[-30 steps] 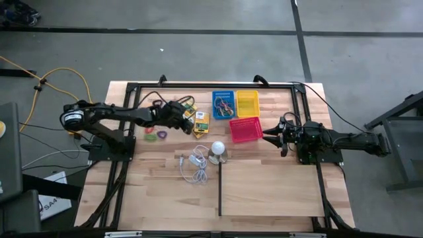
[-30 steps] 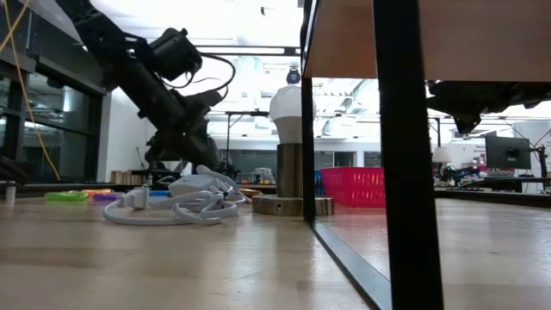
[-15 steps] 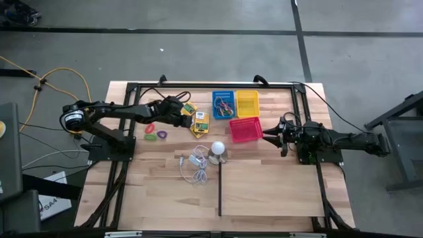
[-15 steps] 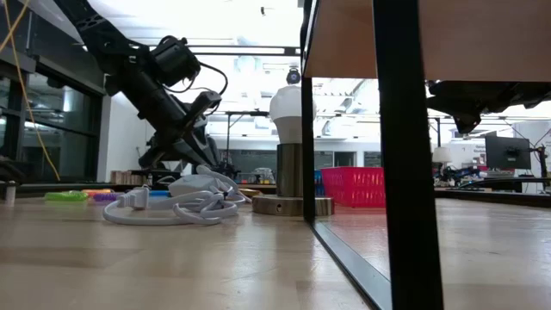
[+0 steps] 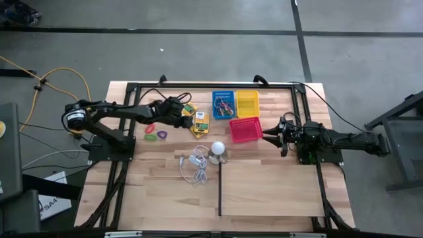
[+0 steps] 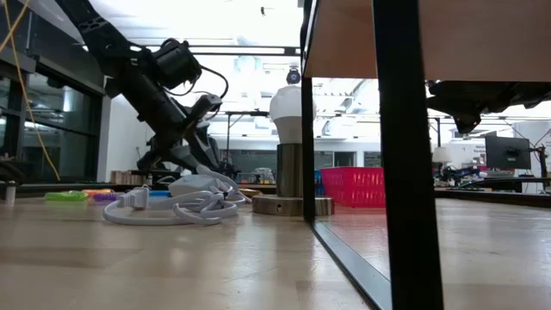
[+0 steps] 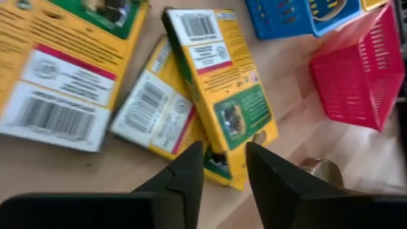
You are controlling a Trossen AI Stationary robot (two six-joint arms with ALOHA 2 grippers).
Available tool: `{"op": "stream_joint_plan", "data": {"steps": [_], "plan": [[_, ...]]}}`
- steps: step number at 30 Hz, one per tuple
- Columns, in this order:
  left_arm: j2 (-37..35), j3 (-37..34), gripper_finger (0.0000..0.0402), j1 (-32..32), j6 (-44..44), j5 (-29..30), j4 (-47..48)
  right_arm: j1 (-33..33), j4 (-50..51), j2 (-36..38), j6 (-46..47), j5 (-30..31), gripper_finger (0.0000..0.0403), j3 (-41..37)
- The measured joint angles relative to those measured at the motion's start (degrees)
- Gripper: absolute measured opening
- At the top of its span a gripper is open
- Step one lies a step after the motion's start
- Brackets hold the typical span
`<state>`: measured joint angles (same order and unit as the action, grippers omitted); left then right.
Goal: Pick & Place Office Desk Supplies
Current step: Put the right yellow crayon box into the yellow bin
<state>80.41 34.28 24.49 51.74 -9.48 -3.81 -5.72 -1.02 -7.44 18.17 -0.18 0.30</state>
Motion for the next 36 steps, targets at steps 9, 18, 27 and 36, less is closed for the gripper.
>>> {"op": "stream_joint_plan", "data": {"steps": [9,18,27,36], "plan": [[3.3,0.0,0.0141,0.6,3.6,-3.2,-3.8,0.0,0.0,0.0,0.0,0.0,0.0130,0.0],[5.6,0.0,0.0141,2.4,4.0,-5.6,-4.6,0.0,0.0,0.0,0.0,0.0,0.0130,0.0],[9.4,0.0,0.0141,2.5,5.6,-9.3,-10.5,0.0,0.0,0.0,0.0,0.0,0.0130,0.0],[9.8,0.0,0.0141,2.5,5.3,-9.3,-10.5,0.0,0.0,0.0,0.0,0.0,0.0130,0.0]]}}
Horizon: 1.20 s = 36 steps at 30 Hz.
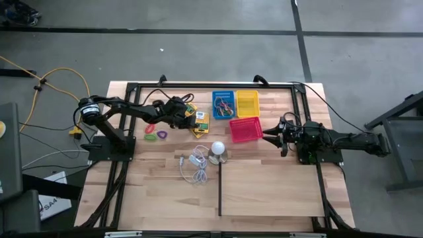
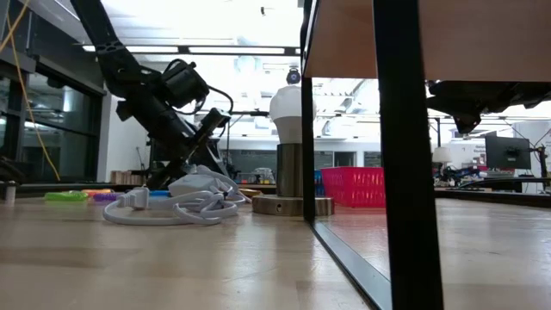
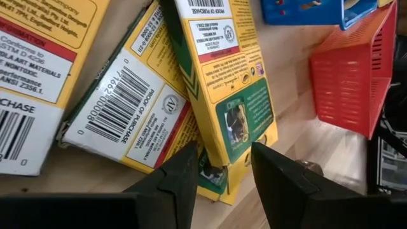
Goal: Pick & Place Office Desk Supplies
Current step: Put the right yellow crayon box into the yellow bin
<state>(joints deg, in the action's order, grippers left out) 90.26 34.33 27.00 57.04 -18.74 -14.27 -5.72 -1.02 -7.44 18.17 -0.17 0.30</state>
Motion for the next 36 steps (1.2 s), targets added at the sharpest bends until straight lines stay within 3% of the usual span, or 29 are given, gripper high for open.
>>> {"op": "stream_joint_plan", "data": {"steps": [12,21,36], "plan": [[0.6,0.0,0.0141,0.7,0.0,0.7,-0.4,0.0,0.0,0.0,0.0,0.0,0.0130,0.0],[5.6,0.2,0.0141,1.1,2.0,-3.2,-7.7,0.0,0.0,0.0,0.0,0.0,0.0130,0.0],[6.2,0.7,0.0141,1.1,3.1,-4.3,-8.6,0.0,0.0,0.0,0.0,0.0,0.0130,0.0]]}}
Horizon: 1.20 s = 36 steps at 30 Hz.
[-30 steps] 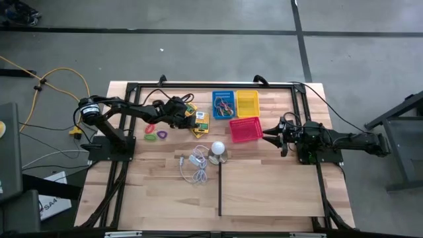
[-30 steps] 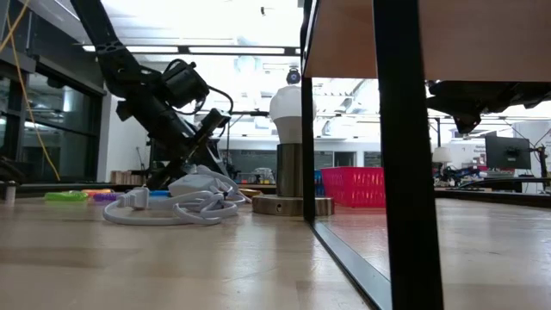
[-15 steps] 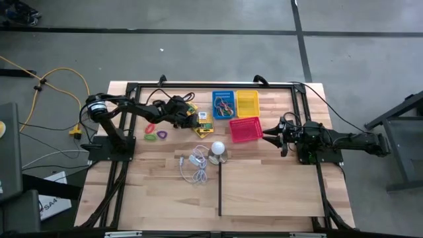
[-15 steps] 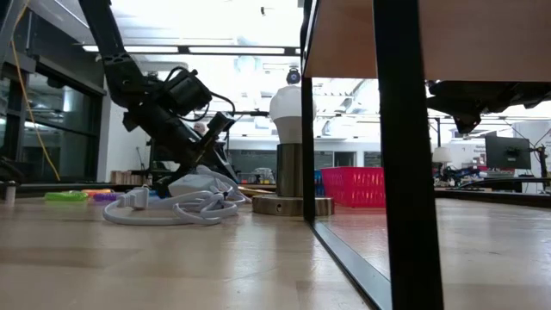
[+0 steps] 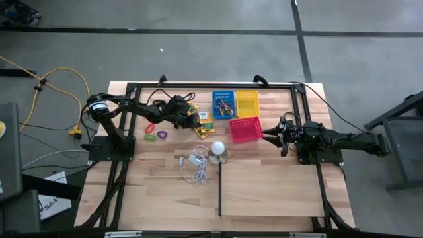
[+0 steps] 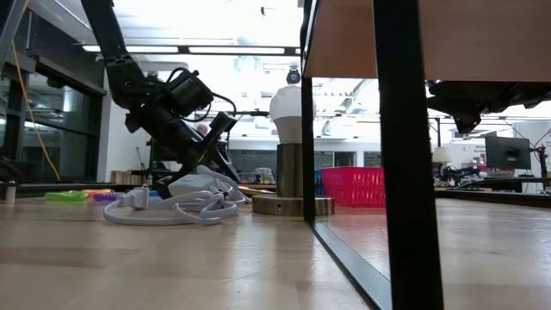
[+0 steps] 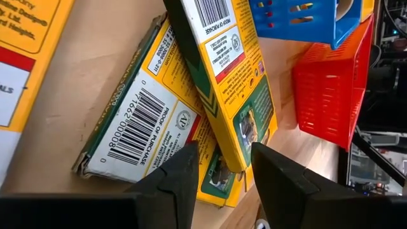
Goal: Pick & Place Office Desk Supplies
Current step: Put the right yellow crayon box into the yellow bin
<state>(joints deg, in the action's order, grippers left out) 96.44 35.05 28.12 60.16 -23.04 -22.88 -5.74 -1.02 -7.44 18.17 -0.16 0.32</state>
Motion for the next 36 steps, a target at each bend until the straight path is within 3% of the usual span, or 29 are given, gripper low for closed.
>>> {"op": "stream_joint_plan", "data": {"steps": [18,36], "plan": [[-1.8,0.1,0.0141,0.0,-2.3,-0.8,0.9,0.0,0.0,0.0,0.0,0.0,0.0130,0.0],[-1.8,2.8,0.0141,-1.8,-3.3,2.3,6.0,0.0,0.0,0.0,0.0,0.0,0.0130,0.0]]}}
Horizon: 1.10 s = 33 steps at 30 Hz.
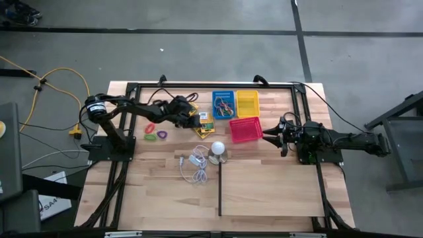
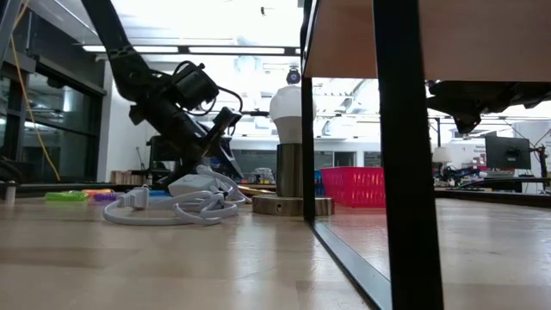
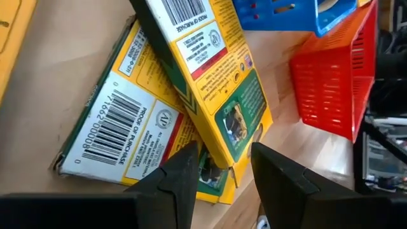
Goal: Pick & Place Office Desk Supplies
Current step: Put the right yellow crayon box into the yellow bin
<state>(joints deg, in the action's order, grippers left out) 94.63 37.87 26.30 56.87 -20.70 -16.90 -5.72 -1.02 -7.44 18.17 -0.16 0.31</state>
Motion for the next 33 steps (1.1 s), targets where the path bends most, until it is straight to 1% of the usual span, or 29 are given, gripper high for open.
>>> {"op": "stream_joint_plan", "data": {"steps": [7,16,33], "plan": [[0.0,1.2,0.0141,0.0,-0.5,0.5,2.5,0.0,0.0,0.0,0.0,0.0,0.0130,0.0],[0.0,1.2,0.0141,-1.2,3.0,1.8,2.2,0.0,0.0,0.0,0.0,0.0,0.0130,0.0],[0.0,1.2,0.0141,-1.4,4.7,2.9,1.3,0.0,0.0,0.0,0.0,0.0,0.0130,0.0]]}}
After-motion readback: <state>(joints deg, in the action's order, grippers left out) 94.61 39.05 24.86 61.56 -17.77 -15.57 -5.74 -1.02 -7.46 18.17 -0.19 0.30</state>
